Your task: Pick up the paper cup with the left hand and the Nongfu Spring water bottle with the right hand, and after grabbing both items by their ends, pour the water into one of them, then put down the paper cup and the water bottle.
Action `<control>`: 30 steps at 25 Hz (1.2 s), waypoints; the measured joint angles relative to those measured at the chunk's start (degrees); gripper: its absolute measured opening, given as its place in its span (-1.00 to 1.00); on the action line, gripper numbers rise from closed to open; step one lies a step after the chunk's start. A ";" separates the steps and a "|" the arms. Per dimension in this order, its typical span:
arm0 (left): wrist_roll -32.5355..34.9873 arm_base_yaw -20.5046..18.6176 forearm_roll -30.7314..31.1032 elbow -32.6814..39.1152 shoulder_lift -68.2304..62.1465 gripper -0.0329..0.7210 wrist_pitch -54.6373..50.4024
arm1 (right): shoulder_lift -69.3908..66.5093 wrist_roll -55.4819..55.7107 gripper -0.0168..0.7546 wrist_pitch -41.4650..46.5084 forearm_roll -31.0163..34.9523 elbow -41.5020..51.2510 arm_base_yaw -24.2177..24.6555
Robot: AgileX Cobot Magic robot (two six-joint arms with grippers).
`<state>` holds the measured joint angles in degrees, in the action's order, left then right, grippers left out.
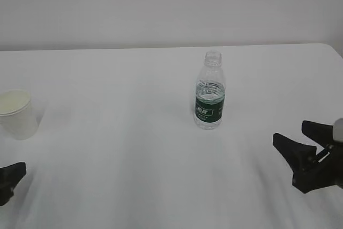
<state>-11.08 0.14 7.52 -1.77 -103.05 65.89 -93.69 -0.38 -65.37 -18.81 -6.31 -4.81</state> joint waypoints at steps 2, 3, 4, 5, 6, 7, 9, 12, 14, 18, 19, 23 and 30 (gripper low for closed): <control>0.08 0.00 -0.22 0.00 0.00 0.54 0.14 | -1.46 0.00 0.39 -0.06 -1.44 -0.93 0.00; 0.08 0.00 -0.35 0.00 0.00 0.54 0.14 | -2.26 0.00 0.39 -0.06 -2.15 -1.47 0.00; 0.08 0.00 -0.35 0.00 0.00 0.54 0.14 | -3.27 0.00 0.39 -0.06 -2.99 -2.10 0.00; 0.08 0.00 -0.35 0.00 0.00 0.54 0.14 | -4.35 0.00 0.39 -0.06 -3.79 -2.77 0.00; 0.08 0.00 -0.35 0.00 0.00 0.54 0.14 | -5.23 0.00 0.39 -0.06 -4.44 -3.45 0.00; 0.08 0.00 -0.35 0.00 0.00 0.54 0.14 | -6.25 0.00 0.39 -0.06 -4.82 -4.02 0.00; 0.08 0.00 -0.35 0.00 0.00 0.54 0.14 | -8.03 0.00 0.39 -0.06 -5.33 -5.33 0.00; 0.08 0.00 -0.43 0.00 0.00 0.54 0.14 | -9.38 -0.27 0.39 -0.06 -5.82 -6.88 0.00; 0.08 0.00 -0.43 0.00 0.00 0.54 0.14 | -9.81 -1.93 0.39 -0.06 -6.58 -7.56 0.00; 0.12 0.00 -0.43 0.00 0.00 0.53 0.14 | -10.08 -6.27 0.51 -0.06 -8.02 -8.48 0.00; 0.12 0.00 -0.43 0.00 0.00 0.53 0.14 | -10.08 -6.87 0.60 -0.06 -8.02 -8.56 0.00; 0.12 0.00 -0.43 0.00 0.00 0.52 0.14 | -10.12 -8.27 0.78 -0.06 -7.06 -9.51 0.00; 0.21 0.00 -0.43 0.00 0.00 0.51 0.14 | -12.46 -8.44 0.79 -0.20 -6.60 -11.55 0.00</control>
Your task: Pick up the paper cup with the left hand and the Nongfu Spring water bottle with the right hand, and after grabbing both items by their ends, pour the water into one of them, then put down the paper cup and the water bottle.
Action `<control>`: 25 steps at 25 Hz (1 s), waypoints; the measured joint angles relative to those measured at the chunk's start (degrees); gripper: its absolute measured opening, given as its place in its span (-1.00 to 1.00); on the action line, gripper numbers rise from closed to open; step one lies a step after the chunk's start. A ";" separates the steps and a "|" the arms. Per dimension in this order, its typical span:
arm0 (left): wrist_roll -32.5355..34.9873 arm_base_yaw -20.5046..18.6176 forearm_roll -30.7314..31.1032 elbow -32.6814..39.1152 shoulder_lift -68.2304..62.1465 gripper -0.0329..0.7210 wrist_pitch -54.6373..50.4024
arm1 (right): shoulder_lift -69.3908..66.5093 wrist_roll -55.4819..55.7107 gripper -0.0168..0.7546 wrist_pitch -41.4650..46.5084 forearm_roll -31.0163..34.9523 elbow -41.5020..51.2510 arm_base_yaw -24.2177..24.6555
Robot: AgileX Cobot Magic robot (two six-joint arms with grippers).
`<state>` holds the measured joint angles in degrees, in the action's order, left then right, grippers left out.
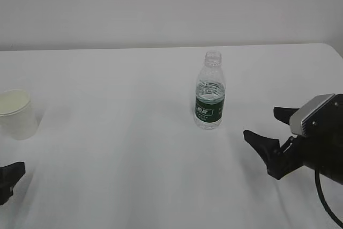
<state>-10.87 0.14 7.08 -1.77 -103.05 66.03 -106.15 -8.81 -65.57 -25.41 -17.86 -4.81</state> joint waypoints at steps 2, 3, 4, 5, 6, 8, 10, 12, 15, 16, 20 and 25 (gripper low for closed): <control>0.00 0.00 0.00 0.00 0.00 0.51 0.00 | -1.99 0.30 0.79 0.00 -0.39 -1.09 0.00; 0.00 0.00 0.00 0.00 0.00 0.51 0.00 | -3.07 0.34 0.79 0.00 -0.81 -1.75 0.00; 0.00 0.00 0.00 0.00 0.00 0.51 0.00 | -3.88 0.45 0.79 0.00 -1.21 -2.47 0.00; 0.00 0.00 0.00 0.00 0.00 0.51 0.00 | -4.70 0.99 0.79 0.00 -1.72 -3.10 0.00; 0.00 0.00 0.00 0.00 0.00 0.51 0.07 | -5.29 1.86 0.79 0.00 -2.09 -3.88 0.00; 0.00 0.00 0.00 0.00 0.00 0.51 0.07 | -5.98 3.90 0.79 0.00 -2.51 -5.39 0.00; 0.11 0.00 0.00 0.00 0.00 0.51 0.07 | -7.02 5.02 0.79 0.00 -3.44 -6.71 0.00; 0.22 0.00 0.00 0.00 0.00 0.51 0.07 | -8.28 5.92 0.79 0.00 -4.50 -7.98 0.00; 0.22 0.00 0.00 0.00 0.00 0.50 0.07 | -10.65 7.20 0.79 0.00 -6.25 -9.98 0.00; 0.22 0.00 0.00 0.00 0.00 0.50 0.07 | -11.38 7.64 0.79 0.00 -6.56 -10.52 0.00; 0.33 0.00 0.00 0.00 0.00 0.49 0.07 | -13.48 9.21 0.79 0.00 -7.43 -12.90 0.00; 0.41 0.00 -0.26 0.00 0.00 0.49 0.12 | -14.91 10.43 0.79 0.00 -8.71 -15.82 0.00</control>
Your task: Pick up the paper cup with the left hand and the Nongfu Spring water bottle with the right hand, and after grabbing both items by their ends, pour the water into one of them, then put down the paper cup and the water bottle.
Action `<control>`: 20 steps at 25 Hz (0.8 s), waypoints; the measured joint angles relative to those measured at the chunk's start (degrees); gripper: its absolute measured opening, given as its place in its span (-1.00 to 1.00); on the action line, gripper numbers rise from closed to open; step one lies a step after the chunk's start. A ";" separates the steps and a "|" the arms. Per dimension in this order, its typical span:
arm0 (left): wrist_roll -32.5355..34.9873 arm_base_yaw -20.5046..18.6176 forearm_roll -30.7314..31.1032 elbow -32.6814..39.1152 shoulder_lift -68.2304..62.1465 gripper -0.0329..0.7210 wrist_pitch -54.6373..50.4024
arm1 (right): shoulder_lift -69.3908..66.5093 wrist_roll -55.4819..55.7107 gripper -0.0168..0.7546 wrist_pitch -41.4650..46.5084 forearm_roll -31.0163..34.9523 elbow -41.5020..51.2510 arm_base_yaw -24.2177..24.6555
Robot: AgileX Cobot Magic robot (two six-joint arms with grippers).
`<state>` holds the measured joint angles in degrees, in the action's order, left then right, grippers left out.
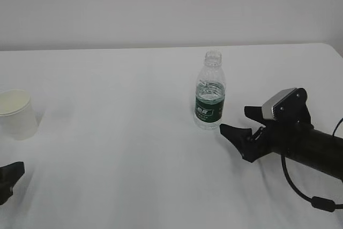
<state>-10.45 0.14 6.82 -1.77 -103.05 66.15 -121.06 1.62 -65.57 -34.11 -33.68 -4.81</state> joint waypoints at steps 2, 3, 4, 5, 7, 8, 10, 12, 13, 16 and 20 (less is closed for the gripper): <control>0.50 0.00 -0.11 0.00 0.00 0.48 0.00 | -0.75 0.37 0.79 0.00 -0.73 -1.29 0.00; 0.78 0.00 -0.11 0.00 0.00 0.48 0.00 | -1.16 0.77 0.79 0.00 -1.14 -1.88 0.00; 0.91 0.00 -0.11 0.00 0.00 0.48 0.00 | -1.64 1.19 0.79 0.00 -1.31 -2.57 0.00; 1.05 0.00 -0.11 0.00 0.00 0.48 0.09 | -2.11 1.60 0.79 0.00 -1.72 -2.96 0.00; 1.14 0.00 -0.11 0.00 0.00 0.48 0.09 | -2.93 1.84 0.79 0.00 -2.08 -3.94 0.00; 1.28 0.00 -0.11 0.00 0.00 0.48 0.09 | -3.43 1.97 0.79 0.00 -2.33 -4.40 0.00; 1.27 0.00 -0.11 0.00 0.00 0.48 0.09 | -3.78 1.97 0.79 0.00 -2.81 -5.11 0.00; 1.27 0.00 -0.11 0.00 0.00 0.48 0.09 | -3.88 2.07 0.79 0.00 -3.24 -5.76 0.00; 1.31 0.00 -0.11 0.00 0.00 0.48 0.09 | -3.88 2.09 0.79 0.00 -3.33 -6.09 0.00; 1.40 0.00 -0.20 0.00 0.00 0.47 0.09 | -3.92 2.66 0.79 0.00 -3.86 -7.00 0.00; 1.44 0.00 -0.32 0.00 0.00 0.47 0.09 | -3.92 3.44 0.79 0.00 -4.64 -8.19 0.00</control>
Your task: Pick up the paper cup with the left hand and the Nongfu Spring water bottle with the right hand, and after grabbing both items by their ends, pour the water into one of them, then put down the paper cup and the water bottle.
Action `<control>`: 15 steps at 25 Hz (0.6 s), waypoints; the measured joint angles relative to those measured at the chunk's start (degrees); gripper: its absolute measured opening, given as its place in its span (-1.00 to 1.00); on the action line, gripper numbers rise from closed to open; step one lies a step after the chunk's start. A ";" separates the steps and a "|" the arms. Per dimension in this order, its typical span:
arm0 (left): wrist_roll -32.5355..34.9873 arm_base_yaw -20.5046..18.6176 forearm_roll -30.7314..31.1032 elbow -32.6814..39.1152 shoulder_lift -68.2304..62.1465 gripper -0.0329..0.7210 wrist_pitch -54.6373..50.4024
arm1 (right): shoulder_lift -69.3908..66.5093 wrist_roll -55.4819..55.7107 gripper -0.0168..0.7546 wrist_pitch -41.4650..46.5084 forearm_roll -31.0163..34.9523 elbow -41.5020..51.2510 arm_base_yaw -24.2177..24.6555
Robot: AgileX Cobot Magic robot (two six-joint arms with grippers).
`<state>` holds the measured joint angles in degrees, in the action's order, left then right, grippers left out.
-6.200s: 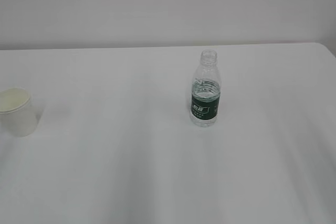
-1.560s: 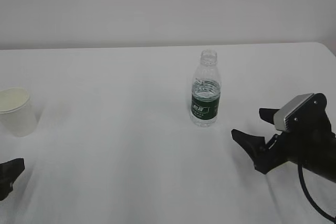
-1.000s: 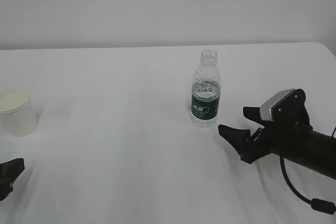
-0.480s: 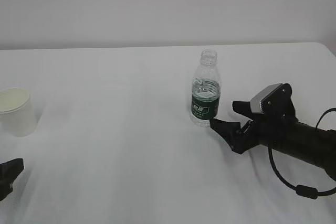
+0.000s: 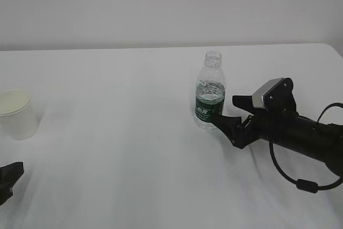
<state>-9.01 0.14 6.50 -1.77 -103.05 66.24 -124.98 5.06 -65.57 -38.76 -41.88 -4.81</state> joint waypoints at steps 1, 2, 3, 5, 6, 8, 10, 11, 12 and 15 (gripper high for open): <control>0.10 0.00 0.00 0.00 0.00 0.47 0.00 | 0.00 0.32 0.79 0.00 -0.14 -0.27 0.00; 0.09 0.00 0.00 0.00 0.00 0.47 0.00 | 0.00 0.74 0.79 0.00 -0.27 -0.61 0.00; 0.09 0.00 0.00 0.00 0.00 0.47 0.00 | -0.22 1.00 0.79 0.00 -0.62 -0.89 0.00; 0.09 0.00 0.00 0.00 0.00 0.47 0.00 | -0.76 1.33 0.79 0.00 -1.15 -1.60 -0.10; 0.09 0.00 0.00 0.00 0.00 0.47 0.00 | -1.14 1.47 0.79 0.00 -1.41 -1.71 -0.22; 0.09 0.00 0.00 0.00 0.00 0.47 0.00 | -1.95 1.59 0.79 0.00 -1.56 -2.51 -0.72; 0.09 0.00 0.00 0.00 0.00 0.47 0.00 | -2.47 1.59 0.79 0.00 -1.65 -3.31 -1.80; 0.09 0.00 0.00 0.00 0.00 0.47 0.00 | -2.77 1.59 0.79 0.00 -1.65 -3.84 -2.26; 0.09 0.00 0.00 0.00 0.00 0.47 0.00 | -2.90 1.59 0.79 0.00 -1.65 -4.35 -2.73; 0.09 0.00 0.00 0.00 0.00 0.47 0.00 | -3.45 1.59 0.79 0.00 -1.65 -5.62 -4.04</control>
<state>-8.92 0.14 6.50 -1.77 -103.05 66.24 -128.43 6.64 -65.57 -40.41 -47.50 -8.85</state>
